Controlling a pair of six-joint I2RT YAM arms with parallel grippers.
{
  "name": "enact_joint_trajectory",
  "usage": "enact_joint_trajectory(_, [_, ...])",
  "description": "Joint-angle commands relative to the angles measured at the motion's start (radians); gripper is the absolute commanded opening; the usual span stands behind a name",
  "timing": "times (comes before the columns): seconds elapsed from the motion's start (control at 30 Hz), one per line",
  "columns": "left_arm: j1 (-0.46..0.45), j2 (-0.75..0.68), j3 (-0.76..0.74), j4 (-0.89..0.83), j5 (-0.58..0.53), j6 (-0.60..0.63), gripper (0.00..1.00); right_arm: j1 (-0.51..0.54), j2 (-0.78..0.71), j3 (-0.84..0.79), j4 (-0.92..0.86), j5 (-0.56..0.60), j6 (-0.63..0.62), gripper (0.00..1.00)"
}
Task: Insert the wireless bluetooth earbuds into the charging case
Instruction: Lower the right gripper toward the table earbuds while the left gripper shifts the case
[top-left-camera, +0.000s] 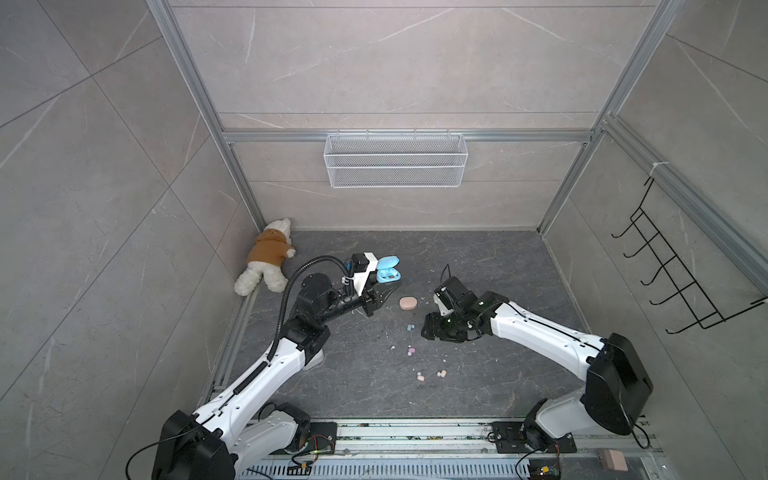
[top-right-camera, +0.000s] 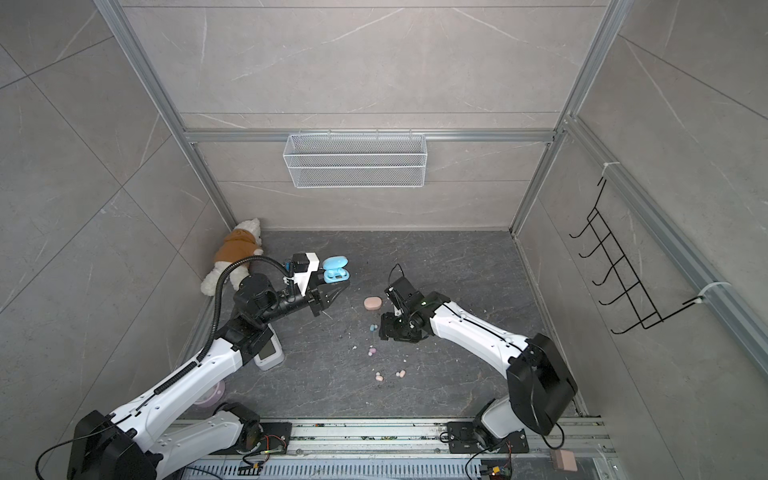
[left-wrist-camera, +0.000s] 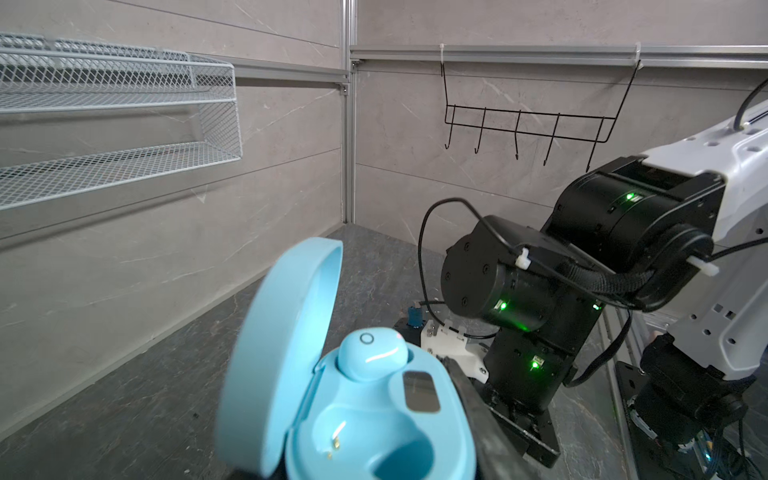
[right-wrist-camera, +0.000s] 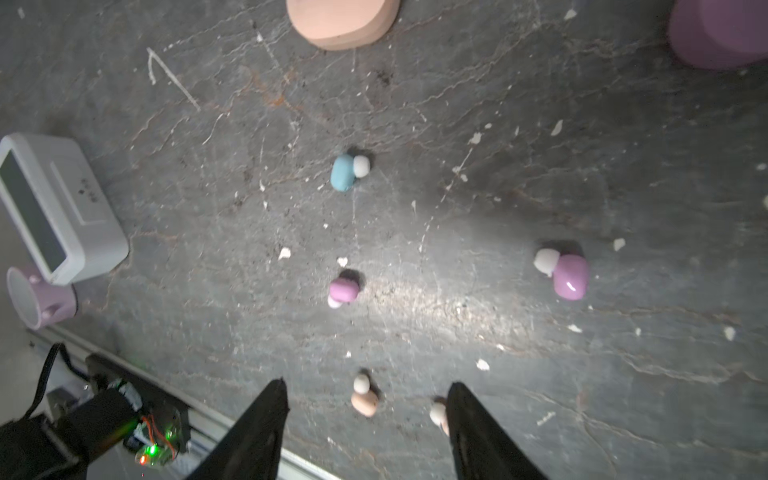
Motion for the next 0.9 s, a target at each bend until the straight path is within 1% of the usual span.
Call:
enact_joint_trajectory(0.0, [0.005,-0.036,-0.003,-0.014,-0.026,0.037,0.14,0.024,0.081,0.061,0.046,0.081,0.121,0.63])
enact_joint_trajectory(0.17, [0.006,-0.064,-0.008,-0.045,-0.035,0.044,0.14,0.031,0.206,0.14,0.043,0.078,0.147,0.63])
enact_joint_trajectory(0.33, [0.007,-0.076,-0.009,-0.056,-0.043,0.049,0.14,0.039,0.305,0.212,0.005,0.132,0.139,0.63])
enact_joint_trajectory(0.4, [0.006,-0.078,-0.01,-0.054,-0.051,0.049,0.14,0.039,0.325,0.216,0.005,0.149,0.148,0.62])
enact_joint_trajectory(0.57, [0.008,-0.08,-0.01,-0.058,-0.062,0.055,0.14,0.041,0.364,0.225,0.043,0.098,0.173,0.6])
enact_joint_trajectory(0.87, [0.006,-0.071,-0.007,-0.06,-0.057,0.053,0.14,0.049,0.407,0.234,0.087,0.057,0.219,0.57])
